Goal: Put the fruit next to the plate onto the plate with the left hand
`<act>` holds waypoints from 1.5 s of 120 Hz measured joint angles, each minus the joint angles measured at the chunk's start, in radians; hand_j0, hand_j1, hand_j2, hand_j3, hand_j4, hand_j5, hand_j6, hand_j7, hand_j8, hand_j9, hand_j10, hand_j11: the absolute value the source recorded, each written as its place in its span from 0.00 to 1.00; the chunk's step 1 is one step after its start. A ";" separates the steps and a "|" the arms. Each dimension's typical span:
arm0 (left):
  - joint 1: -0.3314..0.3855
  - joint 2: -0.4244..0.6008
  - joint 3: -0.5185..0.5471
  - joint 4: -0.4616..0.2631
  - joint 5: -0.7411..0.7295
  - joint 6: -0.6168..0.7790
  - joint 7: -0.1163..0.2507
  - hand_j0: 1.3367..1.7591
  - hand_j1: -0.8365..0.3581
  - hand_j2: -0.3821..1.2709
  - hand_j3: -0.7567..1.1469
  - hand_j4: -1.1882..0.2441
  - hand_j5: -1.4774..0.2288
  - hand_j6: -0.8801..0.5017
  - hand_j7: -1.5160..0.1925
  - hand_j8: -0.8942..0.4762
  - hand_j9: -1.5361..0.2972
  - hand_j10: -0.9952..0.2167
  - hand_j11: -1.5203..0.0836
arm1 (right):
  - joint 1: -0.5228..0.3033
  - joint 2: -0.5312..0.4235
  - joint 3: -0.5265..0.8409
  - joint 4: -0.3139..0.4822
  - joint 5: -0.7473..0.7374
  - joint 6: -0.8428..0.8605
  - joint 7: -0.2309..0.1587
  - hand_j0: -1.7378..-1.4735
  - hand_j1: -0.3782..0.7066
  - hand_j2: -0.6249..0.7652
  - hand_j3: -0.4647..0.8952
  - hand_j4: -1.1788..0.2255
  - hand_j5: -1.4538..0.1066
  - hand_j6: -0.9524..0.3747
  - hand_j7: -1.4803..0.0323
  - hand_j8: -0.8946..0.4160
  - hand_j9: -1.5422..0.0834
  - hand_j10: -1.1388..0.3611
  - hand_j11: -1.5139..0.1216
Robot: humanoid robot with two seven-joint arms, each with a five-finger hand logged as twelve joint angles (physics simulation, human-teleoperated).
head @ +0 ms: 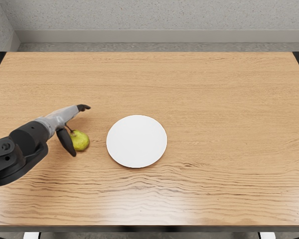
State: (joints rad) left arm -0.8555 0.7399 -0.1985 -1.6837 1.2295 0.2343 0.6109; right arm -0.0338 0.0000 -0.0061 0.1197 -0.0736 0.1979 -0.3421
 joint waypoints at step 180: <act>-0.013 -0.007 0.024 -0.003 0.000 -0.004 0.000 0.75 0.53 0.40 0.40 0.42 0.43 0.25 0.45 0.27 0.42 0.34 0.47 | 0.003 0.000 0.000 0.000 0.000 0.000 0.000 0.30 0.03 0.45 0.34 0.84 0.93 0.72 0.98 0.68 0.95 0.76 0.93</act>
State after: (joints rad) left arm -0.8683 0.7331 -0.1740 -1.6864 1.2297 0.2307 0.6111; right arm -0.0307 0.0000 -0.0061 0.1197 -0.0736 0.1979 -0.3421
